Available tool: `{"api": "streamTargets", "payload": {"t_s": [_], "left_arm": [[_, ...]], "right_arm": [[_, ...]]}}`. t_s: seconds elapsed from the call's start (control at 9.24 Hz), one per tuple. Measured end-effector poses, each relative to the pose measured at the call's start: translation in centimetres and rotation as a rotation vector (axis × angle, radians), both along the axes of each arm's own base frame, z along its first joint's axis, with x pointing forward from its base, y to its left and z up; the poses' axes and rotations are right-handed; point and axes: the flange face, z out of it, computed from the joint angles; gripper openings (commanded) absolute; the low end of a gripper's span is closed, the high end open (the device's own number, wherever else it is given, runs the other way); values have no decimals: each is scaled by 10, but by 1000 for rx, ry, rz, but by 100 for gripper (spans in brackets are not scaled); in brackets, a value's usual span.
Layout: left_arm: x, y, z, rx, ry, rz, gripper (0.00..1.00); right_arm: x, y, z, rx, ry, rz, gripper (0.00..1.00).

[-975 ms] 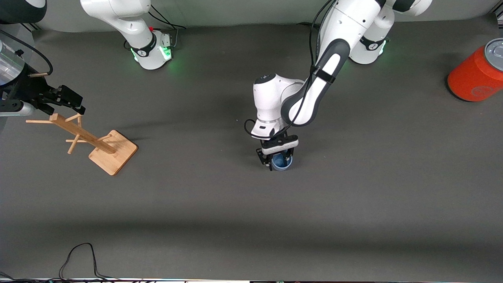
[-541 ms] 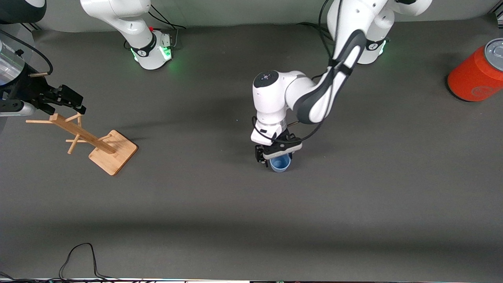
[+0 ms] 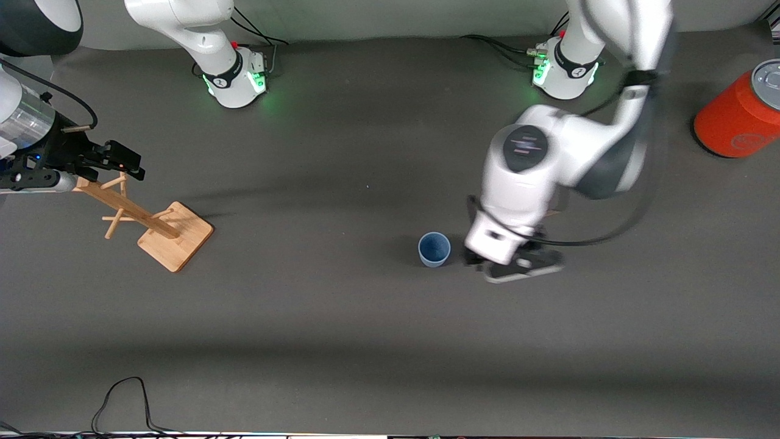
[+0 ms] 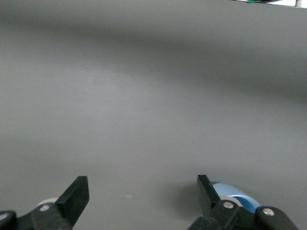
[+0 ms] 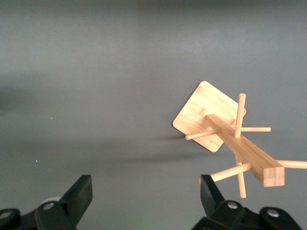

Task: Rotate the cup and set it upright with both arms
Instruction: 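Open the left gripper and raise it away from the cup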

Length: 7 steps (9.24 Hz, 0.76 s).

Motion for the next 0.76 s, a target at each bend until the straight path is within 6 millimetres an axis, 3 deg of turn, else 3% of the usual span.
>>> {"api": "streamTargets", "payload": {"t_s": [0.11,0.32,0.54,0.76], "left_arm": [[4,47,18,-4,24,-45,100],[-9,130,41,11,38,-92,100],[-41,185,65,40,58,-114,100],[-62,226,92,45,83,-79,100]], "right_arm": [[0,2,2,0,-4,3,100],[4,2,10,0,-22,2,100],[11,2,14,1,-31,2,100],[15,4,14,0,-25,7,100]]}}
